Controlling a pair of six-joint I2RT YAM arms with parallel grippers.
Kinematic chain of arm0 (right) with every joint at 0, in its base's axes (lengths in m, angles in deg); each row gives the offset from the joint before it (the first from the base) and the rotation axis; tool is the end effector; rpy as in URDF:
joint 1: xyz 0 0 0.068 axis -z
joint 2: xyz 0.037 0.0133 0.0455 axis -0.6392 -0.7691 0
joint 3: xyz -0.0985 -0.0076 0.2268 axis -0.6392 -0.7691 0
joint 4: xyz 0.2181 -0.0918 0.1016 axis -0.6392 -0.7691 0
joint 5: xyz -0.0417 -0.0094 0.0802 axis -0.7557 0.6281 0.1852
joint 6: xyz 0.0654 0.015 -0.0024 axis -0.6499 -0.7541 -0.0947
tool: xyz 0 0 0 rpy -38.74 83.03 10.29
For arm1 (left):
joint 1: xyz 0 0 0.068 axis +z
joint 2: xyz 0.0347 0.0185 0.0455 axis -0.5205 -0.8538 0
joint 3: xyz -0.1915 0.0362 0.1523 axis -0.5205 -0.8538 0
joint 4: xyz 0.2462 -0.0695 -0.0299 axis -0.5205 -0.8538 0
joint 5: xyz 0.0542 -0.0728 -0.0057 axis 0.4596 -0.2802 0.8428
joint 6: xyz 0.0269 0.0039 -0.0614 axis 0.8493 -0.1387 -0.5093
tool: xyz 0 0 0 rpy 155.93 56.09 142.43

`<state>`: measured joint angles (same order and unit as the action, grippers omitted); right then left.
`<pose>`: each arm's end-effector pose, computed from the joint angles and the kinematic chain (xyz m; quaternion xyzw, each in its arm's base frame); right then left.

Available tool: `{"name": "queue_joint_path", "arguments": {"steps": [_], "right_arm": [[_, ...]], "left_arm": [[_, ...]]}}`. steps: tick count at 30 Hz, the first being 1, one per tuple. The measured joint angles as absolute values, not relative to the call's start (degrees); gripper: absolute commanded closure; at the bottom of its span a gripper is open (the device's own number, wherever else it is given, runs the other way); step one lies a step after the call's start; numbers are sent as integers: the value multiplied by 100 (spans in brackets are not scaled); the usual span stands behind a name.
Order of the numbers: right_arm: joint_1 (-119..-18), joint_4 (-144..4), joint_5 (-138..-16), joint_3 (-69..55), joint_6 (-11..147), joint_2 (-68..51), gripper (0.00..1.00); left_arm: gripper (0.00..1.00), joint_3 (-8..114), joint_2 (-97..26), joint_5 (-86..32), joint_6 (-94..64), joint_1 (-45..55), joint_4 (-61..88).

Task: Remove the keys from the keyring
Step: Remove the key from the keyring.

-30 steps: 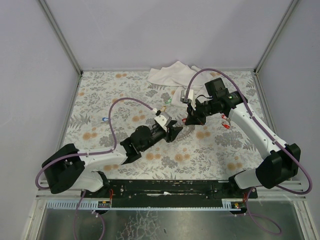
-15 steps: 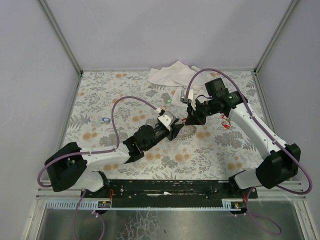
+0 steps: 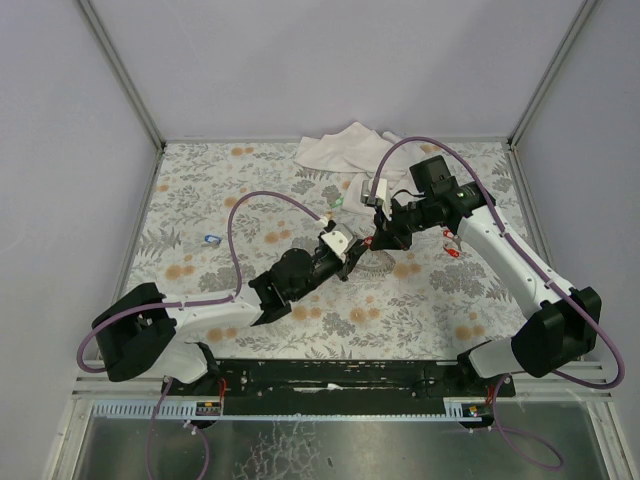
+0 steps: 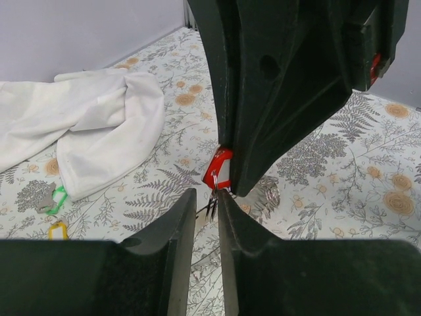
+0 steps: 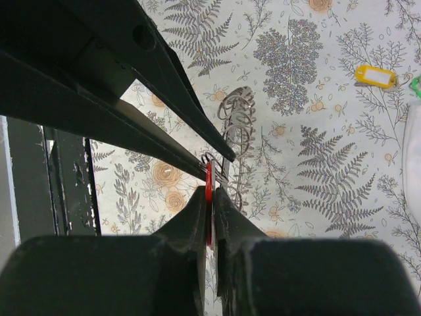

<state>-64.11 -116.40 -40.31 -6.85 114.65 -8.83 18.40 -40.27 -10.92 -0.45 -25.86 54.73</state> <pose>0.2562 0.1571 0.2956 -0.5679 0.6805 0.3134 0.3409 0.1815 -0.2684 0.2287 0.3116 0.6328 -0.2776 0.6523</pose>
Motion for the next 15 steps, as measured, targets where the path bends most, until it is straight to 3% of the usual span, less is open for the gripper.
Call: {"name": "queue_joint_path", "arguments": {"steps": [15], "right_arm": [[-6411, -11640, -4035, -685, 11432, -883, 100]], "left_arm": [[79, 1849, -4023, -1099, 141, -2586, 5441]]}}
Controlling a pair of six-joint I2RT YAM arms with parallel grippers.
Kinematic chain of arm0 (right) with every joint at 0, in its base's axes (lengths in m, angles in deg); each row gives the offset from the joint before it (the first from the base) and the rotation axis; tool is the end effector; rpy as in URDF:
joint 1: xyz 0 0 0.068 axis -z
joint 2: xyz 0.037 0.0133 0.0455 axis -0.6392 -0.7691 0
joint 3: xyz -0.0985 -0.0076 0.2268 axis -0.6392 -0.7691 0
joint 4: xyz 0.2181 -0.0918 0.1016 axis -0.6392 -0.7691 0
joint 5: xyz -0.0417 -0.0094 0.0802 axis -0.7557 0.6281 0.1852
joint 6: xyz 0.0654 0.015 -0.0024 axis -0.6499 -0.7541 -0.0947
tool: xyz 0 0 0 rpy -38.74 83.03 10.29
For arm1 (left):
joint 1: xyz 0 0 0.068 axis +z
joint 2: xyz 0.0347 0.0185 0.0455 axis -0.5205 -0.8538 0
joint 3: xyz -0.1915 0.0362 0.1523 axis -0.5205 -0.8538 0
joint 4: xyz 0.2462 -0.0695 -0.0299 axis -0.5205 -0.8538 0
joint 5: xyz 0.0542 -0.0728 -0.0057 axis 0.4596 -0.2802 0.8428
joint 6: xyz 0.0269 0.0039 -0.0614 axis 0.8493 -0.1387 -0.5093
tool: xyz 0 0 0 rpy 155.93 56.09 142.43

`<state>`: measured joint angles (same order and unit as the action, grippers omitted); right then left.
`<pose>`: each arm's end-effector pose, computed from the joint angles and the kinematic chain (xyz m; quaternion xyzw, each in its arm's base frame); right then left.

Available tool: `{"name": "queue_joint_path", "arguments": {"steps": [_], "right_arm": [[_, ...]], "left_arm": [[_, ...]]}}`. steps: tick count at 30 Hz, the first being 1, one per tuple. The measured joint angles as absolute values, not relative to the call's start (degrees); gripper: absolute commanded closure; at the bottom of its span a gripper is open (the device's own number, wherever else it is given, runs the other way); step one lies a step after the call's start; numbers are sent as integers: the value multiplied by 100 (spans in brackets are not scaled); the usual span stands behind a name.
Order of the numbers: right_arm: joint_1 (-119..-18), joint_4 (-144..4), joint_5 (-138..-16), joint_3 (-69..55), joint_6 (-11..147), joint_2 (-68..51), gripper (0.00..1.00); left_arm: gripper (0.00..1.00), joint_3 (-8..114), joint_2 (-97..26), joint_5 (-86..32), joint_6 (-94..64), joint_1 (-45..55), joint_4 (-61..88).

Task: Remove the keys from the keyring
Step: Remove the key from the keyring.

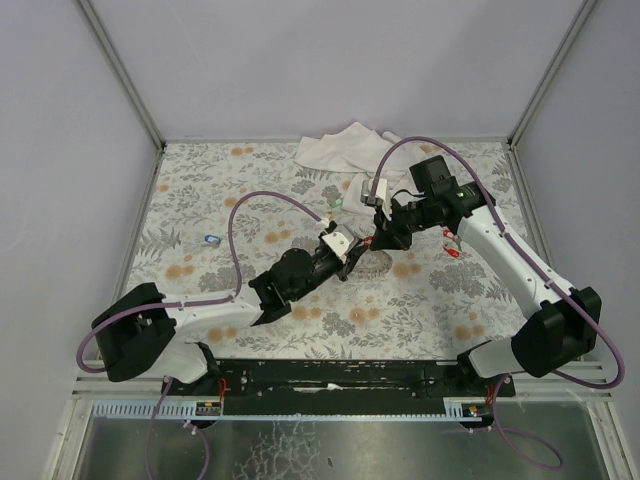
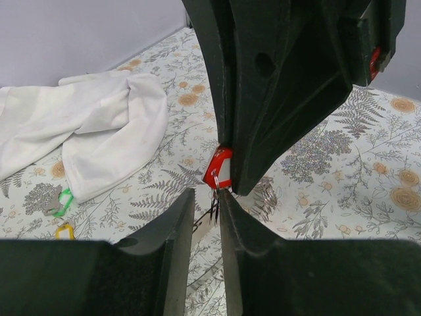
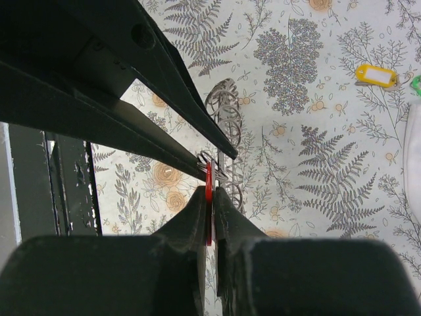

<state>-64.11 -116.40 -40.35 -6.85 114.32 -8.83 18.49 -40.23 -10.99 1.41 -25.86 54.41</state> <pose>0.2563 0.1571 0.2956 -0.5659 0.6823 0.3141 0.3400 0.1815 -0.2685 0.2288 0.3229 0.6284 -0.2668 0.6555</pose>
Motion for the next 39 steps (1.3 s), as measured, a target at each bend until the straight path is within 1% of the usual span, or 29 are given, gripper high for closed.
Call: {"name": "queue_joint_path", "arguments": {"steps": [9, 23, 27, 33, 39], "right_arm": [[-6411, -11640, -4035, -685, 11432, -883, 100], [-6411, -11642, -4035, -685, 11430, -883, 100], [-6411, -11642, -4035, -685, 11430, -883, 100], [-6411, -11640, -4035, -685, 11430, -883, 100], [-6411, -11642, -4035, -685, 11430, -883, 100]], "left_arm": [[76, 1844, -4010, -1197, 244, -2586, 5441], [75, 1718, -3949, -1352, 242, -2552, 5427], [77, 1718, -3946, -1374, 233, -2545, 5427], [83, 1718, -3946, -1402, 220, -2545, 5427], [84, 1718, -3946, -1407, 217, -2541, 5427]]}}
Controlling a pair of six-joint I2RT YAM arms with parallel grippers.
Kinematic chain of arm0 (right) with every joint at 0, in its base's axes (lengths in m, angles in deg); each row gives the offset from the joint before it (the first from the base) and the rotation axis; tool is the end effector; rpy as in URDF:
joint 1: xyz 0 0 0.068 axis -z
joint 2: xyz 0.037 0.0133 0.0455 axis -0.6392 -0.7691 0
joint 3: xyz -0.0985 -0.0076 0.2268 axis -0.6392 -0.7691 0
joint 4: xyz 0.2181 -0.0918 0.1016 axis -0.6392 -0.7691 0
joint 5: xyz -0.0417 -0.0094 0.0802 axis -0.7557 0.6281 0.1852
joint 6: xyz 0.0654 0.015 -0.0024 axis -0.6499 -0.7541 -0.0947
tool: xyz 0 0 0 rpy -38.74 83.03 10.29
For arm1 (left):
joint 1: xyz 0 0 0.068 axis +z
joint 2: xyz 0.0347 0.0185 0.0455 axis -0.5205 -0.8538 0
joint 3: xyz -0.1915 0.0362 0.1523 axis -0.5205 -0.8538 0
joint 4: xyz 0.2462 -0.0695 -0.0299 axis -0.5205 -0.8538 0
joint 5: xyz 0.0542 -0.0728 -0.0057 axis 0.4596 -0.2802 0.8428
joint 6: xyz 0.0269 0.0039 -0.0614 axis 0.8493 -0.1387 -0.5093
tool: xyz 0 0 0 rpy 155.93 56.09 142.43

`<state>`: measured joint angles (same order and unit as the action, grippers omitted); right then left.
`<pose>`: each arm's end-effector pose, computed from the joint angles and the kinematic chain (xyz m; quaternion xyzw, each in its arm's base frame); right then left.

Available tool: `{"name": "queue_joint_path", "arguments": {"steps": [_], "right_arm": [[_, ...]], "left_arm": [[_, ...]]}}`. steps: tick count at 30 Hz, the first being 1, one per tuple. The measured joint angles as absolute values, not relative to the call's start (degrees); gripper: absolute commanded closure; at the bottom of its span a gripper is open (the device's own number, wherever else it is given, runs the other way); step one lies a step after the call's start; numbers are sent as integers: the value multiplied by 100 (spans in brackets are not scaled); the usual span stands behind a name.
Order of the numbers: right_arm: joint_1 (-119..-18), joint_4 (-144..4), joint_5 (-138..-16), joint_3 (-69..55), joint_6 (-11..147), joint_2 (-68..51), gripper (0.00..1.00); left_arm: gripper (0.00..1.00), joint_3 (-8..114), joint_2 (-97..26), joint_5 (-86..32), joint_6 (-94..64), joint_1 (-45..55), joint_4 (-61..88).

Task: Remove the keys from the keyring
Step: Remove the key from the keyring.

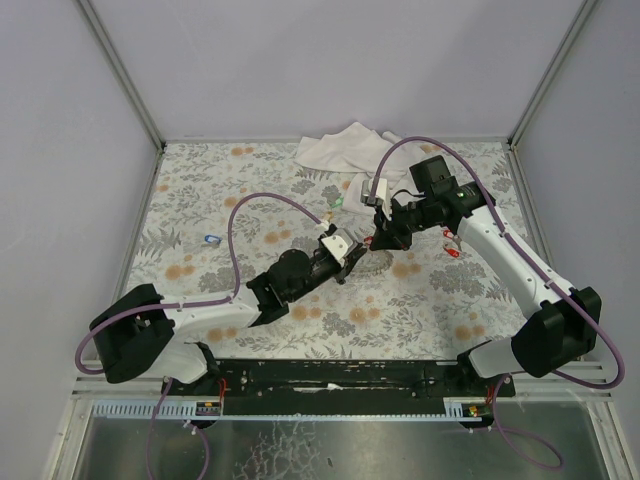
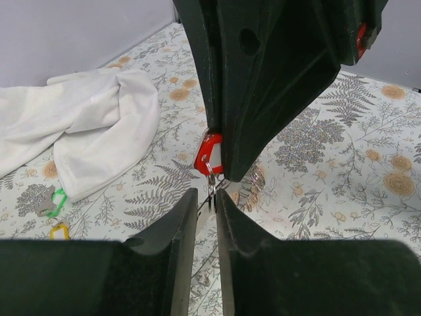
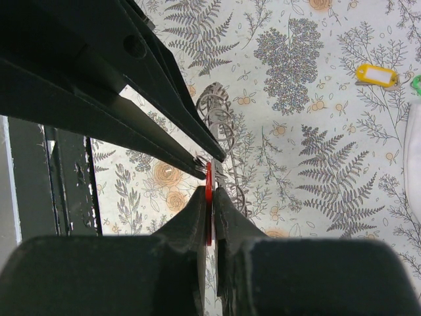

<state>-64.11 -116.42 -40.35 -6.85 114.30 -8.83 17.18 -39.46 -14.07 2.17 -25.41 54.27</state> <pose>0.2562 0.1571 0.2956 -0.5658 0.6824 0.3142 0.3398 0.1791 -0.2653 0.2246 0.3437 0.6221 -0.2754 0.6474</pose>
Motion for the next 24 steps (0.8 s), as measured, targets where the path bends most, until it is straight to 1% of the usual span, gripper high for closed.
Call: {"name": "queue_joint_path", "arguments": {"steps": [6, 11, 16, 20, 24], "right_arm": [[-6411, -11640, -4035, -685, 11430, -883, 100], [-6411, -11642, -4033, -685, 11430, -883, 100], [-6411, -11642, -4033, -685, 11430, -883, 100], [-6411, -11642, -4033, -685, 11432, -883, 100], [-6411, -11642, -4033, -685, 11432, -883, 100]], "left_arm": [[87, 1718, -3946, -1394, 217, -2514, 5425], [80, 1718, -3946, -1394, 217, -2514, 5425], [80, 1724, -3946, -1396, 222, -2514, 5414], [83, 1735, -3946, -1398, 222, -2514, 5410], [93, 1735, -3946, -1402, 222, -2512, 5408]]}}
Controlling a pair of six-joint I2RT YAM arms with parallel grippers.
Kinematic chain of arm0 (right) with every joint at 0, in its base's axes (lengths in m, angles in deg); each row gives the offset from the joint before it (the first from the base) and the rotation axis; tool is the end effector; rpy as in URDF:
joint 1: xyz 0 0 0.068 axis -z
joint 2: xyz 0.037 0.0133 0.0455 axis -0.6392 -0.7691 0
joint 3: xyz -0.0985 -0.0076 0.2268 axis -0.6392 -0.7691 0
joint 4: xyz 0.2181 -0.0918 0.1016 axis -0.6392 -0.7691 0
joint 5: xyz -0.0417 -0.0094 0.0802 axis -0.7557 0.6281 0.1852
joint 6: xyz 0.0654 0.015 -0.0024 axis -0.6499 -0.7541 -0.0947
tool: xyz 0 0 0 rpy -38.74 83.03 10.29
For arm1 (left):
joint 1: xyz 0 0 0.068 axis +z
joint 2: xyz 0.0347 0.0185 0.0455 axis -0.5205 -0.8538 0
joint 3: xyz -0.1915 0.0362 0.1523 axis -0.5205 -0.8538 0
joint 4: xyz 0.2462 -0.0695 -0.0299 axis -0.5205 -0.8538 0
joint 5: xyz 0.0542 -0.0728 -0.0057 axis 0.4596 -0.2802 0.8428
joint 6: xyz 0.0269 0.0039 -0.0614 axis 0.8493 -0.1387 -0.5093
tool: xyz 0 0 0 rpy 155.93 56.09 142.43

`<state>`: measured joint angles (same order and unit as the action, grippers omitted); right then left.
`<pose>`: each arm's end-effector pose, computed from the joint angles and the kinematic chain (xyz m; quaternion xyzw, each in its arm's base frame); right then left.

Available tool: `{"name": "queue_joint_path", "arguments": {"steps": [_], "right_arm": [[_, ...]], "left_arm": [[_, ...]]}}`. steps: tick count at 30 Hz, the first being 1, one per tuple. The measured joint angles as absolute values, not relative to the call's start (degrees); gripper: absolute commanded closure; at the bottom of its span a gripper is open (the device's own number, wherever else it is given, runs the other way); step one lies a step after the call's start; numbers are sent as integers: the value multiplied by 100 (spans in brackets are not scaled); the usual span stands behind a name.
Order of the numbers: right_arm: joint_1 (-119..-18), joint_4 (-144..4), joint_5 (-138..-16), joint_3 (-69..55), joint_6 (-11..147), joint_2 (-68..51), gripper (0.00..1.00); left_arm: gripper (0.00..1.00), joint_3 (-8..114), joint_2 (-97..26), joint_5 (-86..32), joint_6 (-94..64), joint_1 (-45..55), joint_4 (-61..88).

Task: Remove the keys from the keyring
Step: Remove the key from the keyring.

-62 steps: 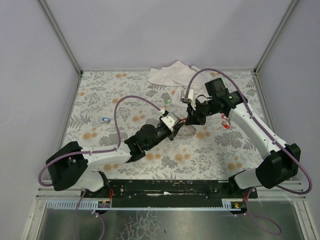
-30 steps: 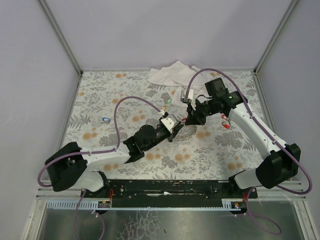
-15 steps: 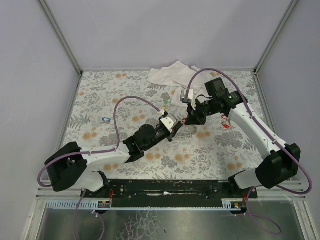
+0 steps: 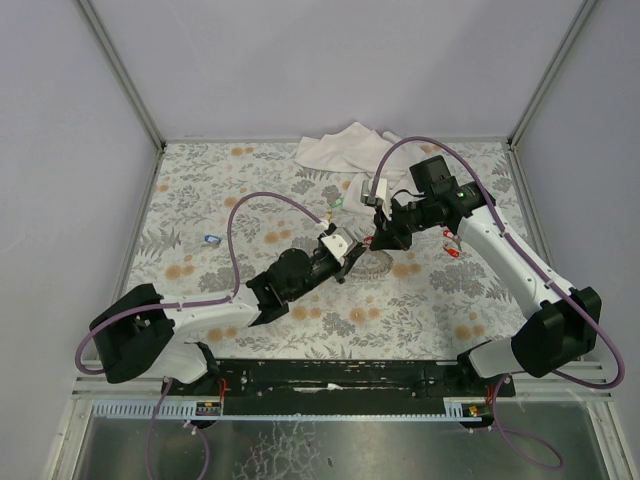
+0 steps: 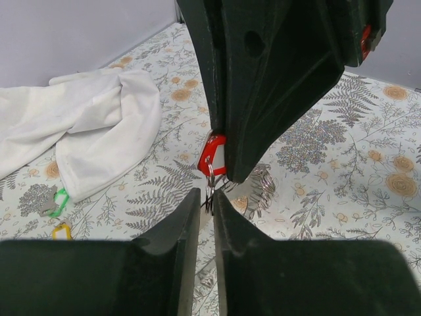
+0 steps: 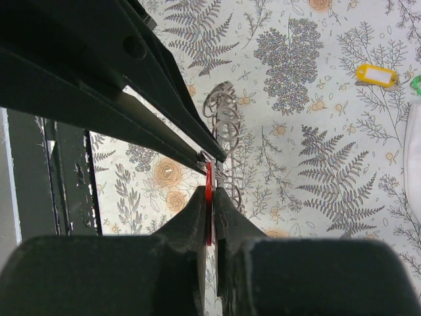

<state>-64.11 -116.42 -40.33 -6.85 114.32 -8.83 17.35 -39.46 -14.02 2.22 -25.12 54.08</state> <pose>0.2562 0.1571 0.2956 -0.5659 0.6823 0.3143 0.3399 0.1806 -0.2647 0.2252 0.3422 0.6230 -0.2732 0.6482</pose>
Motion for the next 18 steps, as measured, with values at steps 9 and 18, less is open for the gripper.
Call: {"name": "queue_joint_path", "arguments": {"steps": [9, 18], "right_arm": [[-6411, -11644, -4040, -682, 11430, -883, 100], [-6389, -11646, -4396, -680, 11430, -885, 100]], "left_arm": [[100, 1733, -3946, -1505, 340, -2510, 5414], [100, 1348, -3570, -1603, 467, -2440, 5696]]}}
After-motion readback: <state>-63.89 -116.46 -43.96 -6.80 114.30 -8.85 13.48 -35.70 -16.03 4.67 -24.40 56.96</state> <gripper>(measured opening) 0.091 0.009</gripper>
